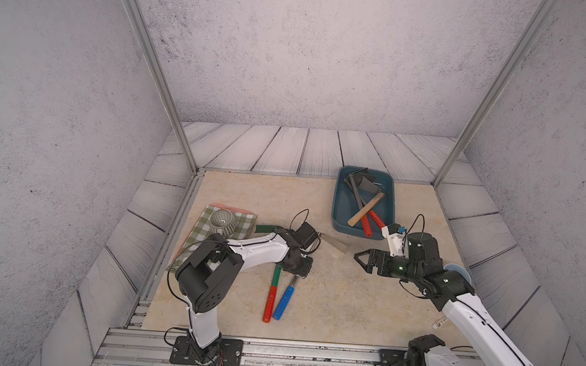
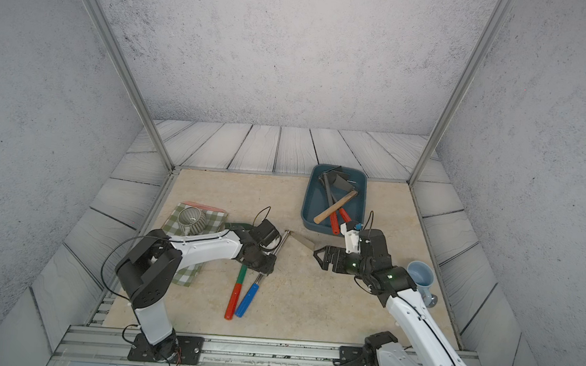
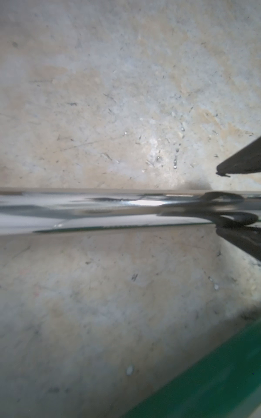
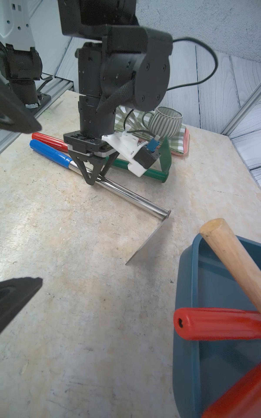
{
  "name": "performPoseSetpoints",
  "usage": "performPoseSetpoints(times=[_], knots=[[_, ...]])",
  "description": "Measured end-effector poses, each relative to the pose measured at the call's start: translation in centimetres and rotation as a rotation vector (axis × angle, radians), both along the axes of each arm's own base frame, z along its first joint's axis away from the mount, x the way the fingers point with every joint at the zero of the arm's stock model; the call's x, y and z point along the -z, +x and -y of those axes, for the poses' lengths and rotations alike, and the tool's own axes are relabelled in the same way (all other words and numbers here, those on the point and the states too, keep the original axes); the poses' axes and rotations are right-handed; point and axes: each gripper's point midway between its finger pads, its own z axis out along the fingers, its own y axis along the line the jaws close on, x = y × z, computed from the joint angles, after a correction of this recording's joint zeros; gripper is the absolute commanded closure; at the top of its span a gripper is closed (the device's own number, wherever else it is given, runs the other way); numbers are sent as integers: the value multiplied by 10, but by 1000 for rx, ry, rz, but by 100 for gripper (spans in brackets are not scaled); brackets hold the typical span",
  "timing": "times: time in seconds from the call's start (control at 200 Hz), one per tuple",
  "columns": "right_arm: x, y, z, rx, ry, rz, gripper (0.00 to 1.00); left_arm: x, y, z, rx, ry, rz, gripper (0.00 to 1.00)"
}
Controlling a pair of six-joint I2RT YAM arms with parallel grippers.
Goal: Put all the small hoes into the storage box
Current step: Adjust the hoe at the center of the board.
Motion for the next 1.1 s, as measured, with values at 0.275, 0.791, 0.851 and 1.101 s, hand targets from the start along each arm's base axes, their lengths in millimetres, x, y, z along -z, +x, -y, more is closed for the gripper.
performPoseSetpoints(times=[0.275,0.791,0.851,1.101], knots=[[1,0,3,12,-10,2,1,6,-1,-4,-20,23,-13,70],[4,-1,5,21,-24,-9,1,7,0,-8,-23,45,-9,100],[4,0,6,24,-27,-9,1,7,-1,-9,-24,53,-11,100],[5,0,7,33,-36,-12,1,-11,-4,-19,-19,95,-11,100]])
